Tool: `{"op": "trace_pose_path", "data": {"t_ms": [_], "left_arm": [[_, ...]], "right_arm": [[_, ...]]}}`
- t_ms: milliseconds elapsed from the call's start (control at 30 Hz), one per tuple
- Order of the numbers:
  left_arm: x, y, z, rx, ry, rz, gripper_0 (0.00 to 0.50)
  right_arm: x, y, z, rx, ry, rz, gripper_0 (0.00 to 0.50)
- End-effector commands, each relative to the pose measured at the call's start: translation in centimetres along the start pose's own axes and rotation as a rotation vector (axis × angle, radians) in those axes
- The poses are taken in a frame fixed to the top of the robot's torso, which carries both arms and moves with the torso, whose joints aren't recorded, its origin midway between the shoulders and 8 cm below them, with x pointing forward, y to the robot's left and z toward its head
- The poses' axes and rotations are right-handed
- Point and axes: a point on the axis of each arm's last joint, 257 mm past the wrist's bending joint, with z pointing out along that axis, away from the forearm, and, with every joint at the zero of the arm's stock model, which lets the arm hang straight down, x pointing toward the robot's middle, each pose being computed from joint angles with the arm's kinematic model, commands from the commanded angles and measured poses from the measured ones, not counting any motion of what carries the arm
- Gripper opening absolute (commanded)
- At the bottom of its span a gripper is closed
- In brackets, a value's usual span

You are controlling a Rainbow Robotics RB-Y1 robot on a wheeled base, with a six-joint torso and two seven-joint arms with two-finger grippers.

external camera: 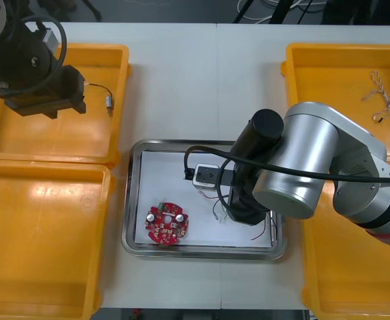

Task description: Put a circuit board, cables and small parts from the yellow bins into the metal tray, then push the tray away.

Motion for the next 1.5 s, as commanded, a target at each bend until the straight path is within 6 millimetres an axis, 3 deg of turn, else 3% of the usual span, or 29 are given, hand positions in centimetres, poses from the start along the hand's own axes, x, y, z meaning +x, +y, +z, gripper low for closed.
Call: {"op": "trace_pose_path", "data": {"t_ms": [33, 333, 667, 700, 733, 767, 800, 833, 1167, 1500], "left_arm": [[-4.2, 0.3, -2.2, 0.022, -0.115, 0.050, 0.500], [-6.5, 1.2, -0.8, 0.042, -0.152, 0.109, 0.500], [-9.5, 1.2, 1.4, 0.092, -0.216, 0.102, 0.500], [-9.7, 1.2, 1.7, 0.087, -0.222, 0.107, 0.500], [-9.8, 1.2, 1.8, 0.085, -0.228, 0.110, 0.500], [-10.1, 1.1, 2.0, 0.077, -0.242, 0.119, 0.500], [-10.2, 1.1, 2.3, 0.071, -0.250, 0.123, 0.500], [-10.5, 1.1, 2.6, 0.061, -0.262, 0.127, 0.500], [-12.0, 1.7, 4.3, 0.076, -0.295, 0.073, 0.500], [-14.2, 0.3, 6.7, 0.102, -0.362, 0.027, 0.500]], "right_arm": [[-0.6, 0.6, 1.2, 0.012, -0.003, -0.074, 0.000], [0.8, 1.8, 2.4, -0.014, 0.019, -0.035, 0.000], [0.5, 1.4, 2.5, 0.006, 0.011, -0.024, 0.005], [0.4, 1.3, 2.4, 0.011, 0.009, -0.024, 0.037], [0.4, 1.2, 2.4, 0.015, 0.012, -0.022, 0.106], [0.4, 1.0, 2.4, 0.025, 0.012, -0.021, 0.314], [0.4, 0.9, 2.4, 0.031, 0.012, -0.020, 0.428], [0.3, 0.7, 2.3, 0.038, 0.011, -0.018, 0.500], [0.0, 0.0, 1.5, 0.051, -0.006, 0.012, 0.500], [-0.6, -2.2, -2.7, 0.071, 0.000, 0.069, 0.500]]}}
